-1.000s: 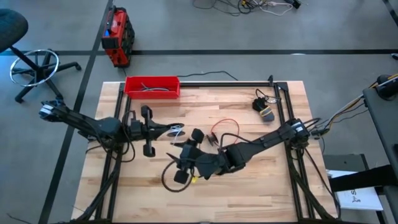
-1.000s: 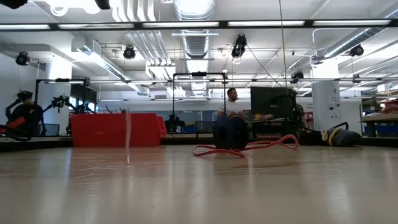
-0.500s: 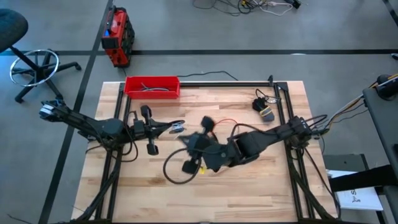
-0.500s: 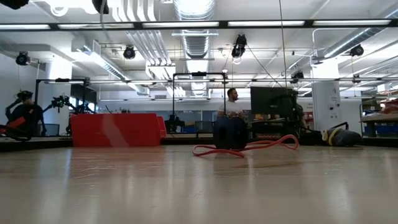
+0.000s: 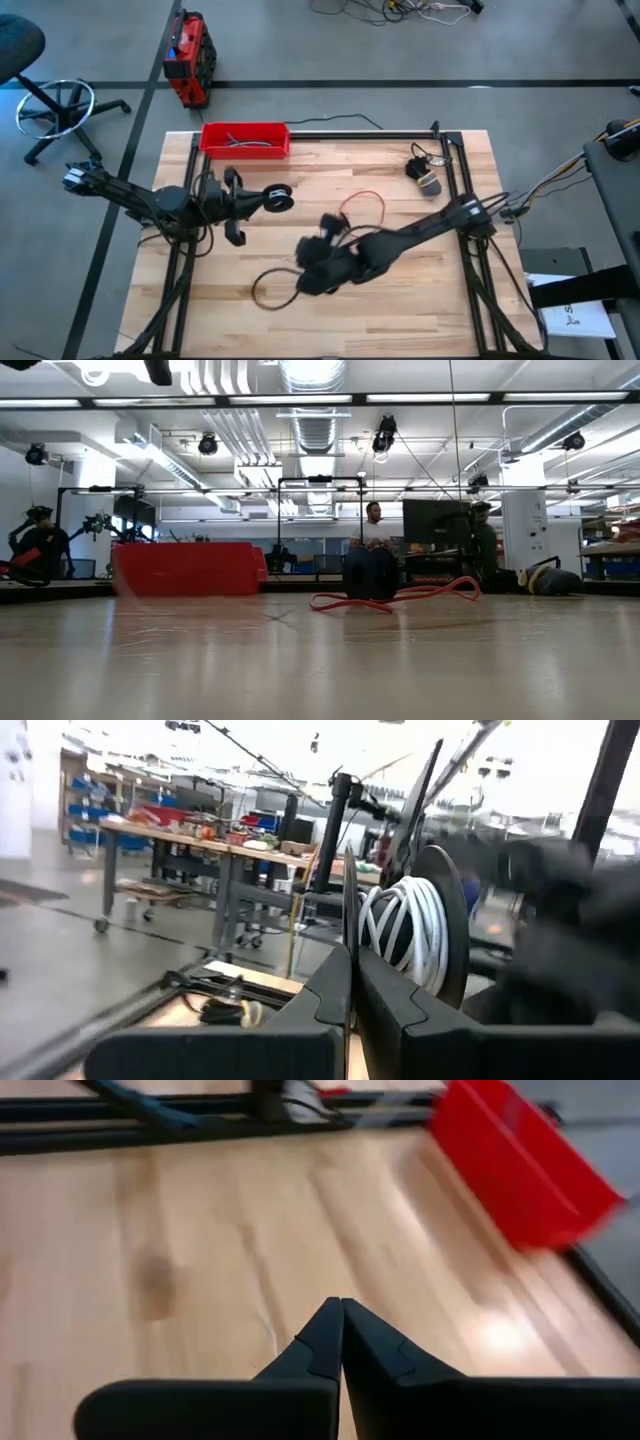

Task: Coil cords
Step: Uncoil the white wire from the black spool

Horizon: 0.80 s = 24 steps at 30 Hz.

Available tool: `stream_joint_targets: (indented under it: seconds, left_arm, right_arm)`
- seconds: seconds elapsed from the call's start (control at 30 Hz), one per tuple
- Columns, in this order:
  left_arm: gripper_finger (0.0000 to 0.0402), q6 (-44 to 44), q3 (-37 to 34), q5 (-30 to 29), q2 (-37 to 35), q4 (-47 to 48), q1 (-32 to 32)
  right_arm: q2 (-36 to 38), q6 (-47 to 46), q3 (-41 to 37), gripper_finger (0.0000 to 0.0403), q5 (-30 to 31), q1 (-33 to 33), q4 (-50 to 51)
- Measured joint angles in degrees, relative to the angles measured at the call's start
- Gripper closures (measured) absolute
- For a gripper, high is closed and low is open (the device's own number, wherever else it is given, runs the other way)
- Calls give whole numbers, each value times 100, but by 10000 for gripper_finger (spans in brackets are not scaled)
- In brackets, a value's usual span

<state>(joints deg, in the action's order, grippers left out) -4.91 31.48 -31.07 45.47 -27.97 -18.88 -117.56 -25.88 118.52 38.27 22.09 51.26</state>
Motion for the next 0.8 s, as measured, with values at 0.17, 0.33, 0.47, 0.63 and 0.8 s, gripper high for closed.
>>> stream_joint_targets:
  seconds: [0.17,0.33,0.47,0.63,0.8]
  left_arm:
    - [401,-123,-2,-384,123,56,1]
    - [401,377,-11,-932,318,121,3]
    - [401,715,-13,-830,415,51,3]
    - [401,790,-13,-238,412,-116,3]
    - [401,785,-13,-80,374,-177,-1]
  right_arm:
    - [-480,1048,-183,402,-380,-13,-1501]
    - [-517,1758,110,401,-255,-20,-2038]
    - [-371,1757,362,398,719,-24,-1796]
    - [-318,1426,422,364,1187,-118,-1560]
    - [-590,769,247,310,1534,-286,-1599]
